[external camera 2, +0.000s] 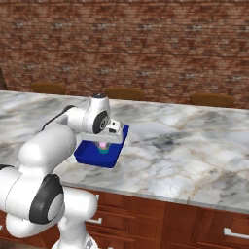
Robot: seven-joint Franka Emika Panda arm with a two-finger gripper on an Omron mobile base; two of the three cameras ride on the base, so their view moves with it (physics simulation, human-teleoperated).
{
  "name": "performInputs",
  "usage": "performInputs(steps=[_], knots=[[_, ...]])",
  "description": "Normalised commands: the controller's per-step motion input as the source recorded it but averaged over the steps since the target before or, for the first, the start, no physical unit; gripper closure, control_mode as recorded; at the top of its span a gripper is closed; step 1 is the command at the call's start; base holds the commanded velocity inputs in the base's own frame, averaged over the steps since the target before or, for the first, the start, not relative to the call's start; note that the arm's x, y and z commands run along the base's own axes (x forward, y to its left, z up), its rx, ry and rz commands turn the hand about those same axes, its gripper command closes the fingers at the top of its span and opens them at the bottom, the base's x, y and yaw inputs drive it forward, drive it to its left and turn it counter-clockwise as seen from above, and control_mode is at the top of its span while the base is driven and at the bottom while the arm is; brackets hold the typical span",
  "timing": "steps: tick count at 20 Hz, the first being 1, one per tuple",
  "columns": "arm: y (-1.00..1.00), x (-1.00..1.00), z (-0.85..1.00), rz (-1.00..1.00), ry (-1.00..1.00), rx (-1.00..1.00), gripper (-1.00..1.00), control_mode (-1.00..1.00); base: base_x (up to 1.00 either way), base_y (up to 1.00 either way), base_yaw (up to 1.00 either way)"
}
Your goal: Place the bowl with donut and the cupcake onto the tray.
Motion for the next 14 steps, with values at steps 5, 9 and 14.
performInputs(steps=[5,9,14], knots=[[0.16,0.24,-0.2,0.14,-0.02,-0.02,1.0,-1.0,0.0,0.0,0.0],[0.11,0.12,-0.34,0.05,-0.03,-0.04,1.0,-1.0,0.0,0.0,0.0],[0.03,-0.11,-0.26,0.0,0.0,-0.02,1.0,-1.0,0.0,0.0,0.0]])
